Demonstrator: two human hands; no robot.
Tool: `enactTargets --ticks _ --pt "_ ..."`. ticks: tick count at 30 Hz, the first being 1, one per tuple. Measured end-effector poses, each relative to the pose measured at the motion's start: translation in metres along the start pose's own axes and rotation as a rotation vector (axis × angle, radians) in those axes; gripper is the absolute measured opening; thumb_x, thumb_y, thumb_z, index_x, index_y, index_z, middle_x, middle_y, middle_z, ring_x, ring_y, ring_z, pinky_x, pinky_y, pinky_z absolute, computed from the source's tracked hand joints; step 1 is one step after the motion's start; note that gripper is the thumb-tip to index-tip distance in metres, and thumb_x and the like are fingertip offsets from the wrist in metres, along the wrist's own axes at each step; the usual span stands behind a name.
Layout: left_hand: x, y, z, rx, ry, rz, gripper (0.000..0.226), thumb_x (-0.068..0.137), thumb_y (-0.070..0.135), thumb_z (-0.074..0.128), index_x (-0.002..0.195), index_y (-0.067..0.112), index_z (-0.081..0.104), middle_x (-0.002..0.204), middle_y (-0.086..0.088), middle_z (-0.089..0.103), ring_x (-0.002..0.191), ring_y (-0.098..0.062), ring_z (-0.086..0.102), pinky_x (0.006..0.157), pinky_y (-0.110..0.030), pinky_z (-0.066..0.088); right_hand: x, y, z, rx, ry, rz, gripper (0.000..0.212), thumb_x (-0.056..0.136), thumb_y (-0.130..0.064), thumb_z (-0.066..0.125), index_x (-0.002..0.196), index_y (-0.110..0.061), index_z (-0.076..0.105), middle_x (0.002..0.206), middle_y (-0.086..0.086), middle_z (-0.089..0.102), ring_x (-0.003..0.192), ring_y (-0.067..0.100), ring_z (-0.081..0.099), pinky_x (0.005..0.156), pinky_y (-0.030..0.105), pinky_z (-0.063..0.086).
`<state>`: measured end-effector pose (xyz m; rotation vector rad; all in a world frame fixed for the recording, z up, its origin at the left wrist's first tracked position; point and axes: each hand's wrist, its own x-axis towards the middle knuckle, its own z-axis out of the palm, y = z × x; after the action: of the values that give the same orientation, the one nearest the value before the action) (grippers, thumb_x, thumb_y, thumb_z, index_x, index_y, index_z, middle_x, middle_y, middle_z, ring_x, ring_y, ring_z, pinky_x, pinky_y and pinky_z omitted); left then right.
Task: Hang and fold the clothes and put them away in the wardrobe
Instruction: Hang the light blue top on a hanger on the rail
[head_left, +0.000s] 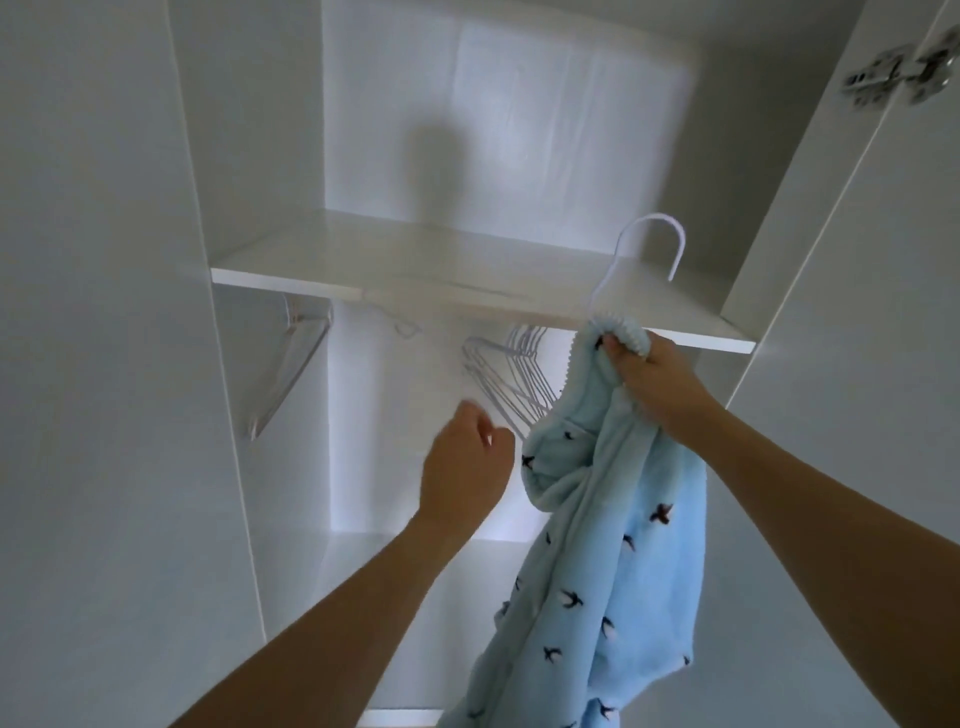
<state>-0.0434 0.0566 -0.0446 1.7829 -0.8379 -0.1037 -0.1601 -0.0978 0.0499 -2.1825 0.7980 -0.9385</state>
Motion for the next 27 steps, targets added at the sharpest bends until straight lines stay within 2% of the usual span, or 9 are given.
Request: enactTargets --ticks 2,4,6,10,13,15,19,24,27 --pt "0.006 -0.011 0.017 -0.172 -0.417 -0.609 0.05 0.091 0.052 0.048 0.121 0.012 0.048 0.114 -0.01 0.057 0.094 -0.024 0.055 0.081 -0.037 0.046 0.0 -0.007 -0.004 0.038 0.01 -0.004 0.018 0.096 -0.035 0.051 0.101 -0.022 0.063 0.098 0.003 0.065 0.09 0.017 0.058 0.083 0.03 0.045" --pt "0.02 -0.019 0.028 -0.242 -0.589 -0.815 0.081 0.082 0.07 0.05 0.14 0.015 0.037 0.136 -0.014 0.048 0.112 -0.032 0.053 0.086 -0.039 0.044 -0.002 -0.014 -0.008 0.106 0.018 0.001 0.019 0.097 -0.037 0.05 0.106 -0.025 0.06 0.097 -0.003 0.063 0.086 0.01 0.057 0.077 0.024 0.043" --pt "0.034 -0.023 0.038 -0.321 -0.566 -0.889 0.088 0.072 0.07 0.063 0.135 0.012 0.041 0.128 -0.016 0.051 0.102 -0.033 0.057 0.079 -0.041 0.05 -0.004 -0.018 -0.013 0.174 0.035 0.02 0.022 0.097 -0.041 0.048 0.109 -0.026 0.058 0.094 -0.009 0.062 0.083 0.003 0.057 0.07 0.017 0.043" --pt "0.049 -0.029 0.062 -0.386 -0.698 -0.87 0.029 0.084 0.022 0.068 0.104 0.003 0.058 0.099 -0.015 0.062 0.084 -0.028 0.061 0.078 -0.04 0.052 -0.002 -0.024 -0.023 0.29 0.081 0.049 0.02 0.096 -0.04 0.048 0.105 -0.027 0.059 0.089 -0.011 0.064 0.079 0.002 0.06 0.066 0.012 0.047" --pt "0.055 -0.03 0.07 -0.513 -0.676 -0.813 0.024 0.092 0.007 0.057 0.115 -0.001 0.058 0.111 -0.02 0.063 0.092 -0.033 0.063 0.072 -0.043 0.055 -0.003 -0.015 -0.036 0.326 0.088 0.071 0.018 0.096 -0.039 0.049 0.103 -0.027 0.061 0.093 -0.008 0.067 0.082 0.004 0.062 0.071 0.014 0.048" --pt "0.066 -0.023 0.062 -0.682 -0.56 -0.807 0.02 0.097 0.01 0.051 0.11 -0.002 0.059 0.105 -0.019 0.065 0.089 -0.031 0.062 0.066 -0.039 0.056 -0.006 -0.002 -0.046 0.265 0.083 0.076 0.02 0.097 -0.038 0.049 0.104 -0.024 0.062 0.093 -0.008 0.066 0.083 0.003 0.061 0.073 0.014 0.047" --pt "0.11 -0.001 0.021 -0.809 -0.346 -0.78 0.033 0.103 0.015 0.035 0.082 0.003 0.058 0.059 -0.012 0.067 0.064 -0.028 0.059 0.039 -0.029 0.051 -0.016 0.04 -0.065 0.013 0.016 0.137 0.021 0.096 -0.034 0.05 0.103 -0.02 0.064 0.095 -0.002 0.065 0.089 0.012 0.06 0.075 0.022 0.042" --pt "0.13 0.031 -0.024 -0.84 -0.358 -0.777 0.017 0.091 0.024 0.055 0.093 0.01 0.064 0.089 -0.013 0.069 0.081 -0.03 0.062 0.06 -0.041 0.055 -0.022 0.067 -0.06 -0.214 -0.099 0.121 0.032 0.098 -0.03 0.049 0.121 -0.012 0.062 0.124 0.011 0.061 0.115 0.027 0.055 0.096 0.03 0.039" --pt "0.126 0.038 -0.03 -0.876 -0.405 -0.805 0.056 0.078 0.063 0.063 0.095 0.01 0.07 0.093 -0.016 0.073 0.089 -0.032 0.065 0.066 -0.045 0.056 -0.02 0.065 -0.058 -0.347 -0.158 0.079 0.033 0.099 -0.028 0.047 0.126 -0.012 0.058 0.126 0.01 0.06 0.116 0.026 0.054 0.089 0.022 0.034"
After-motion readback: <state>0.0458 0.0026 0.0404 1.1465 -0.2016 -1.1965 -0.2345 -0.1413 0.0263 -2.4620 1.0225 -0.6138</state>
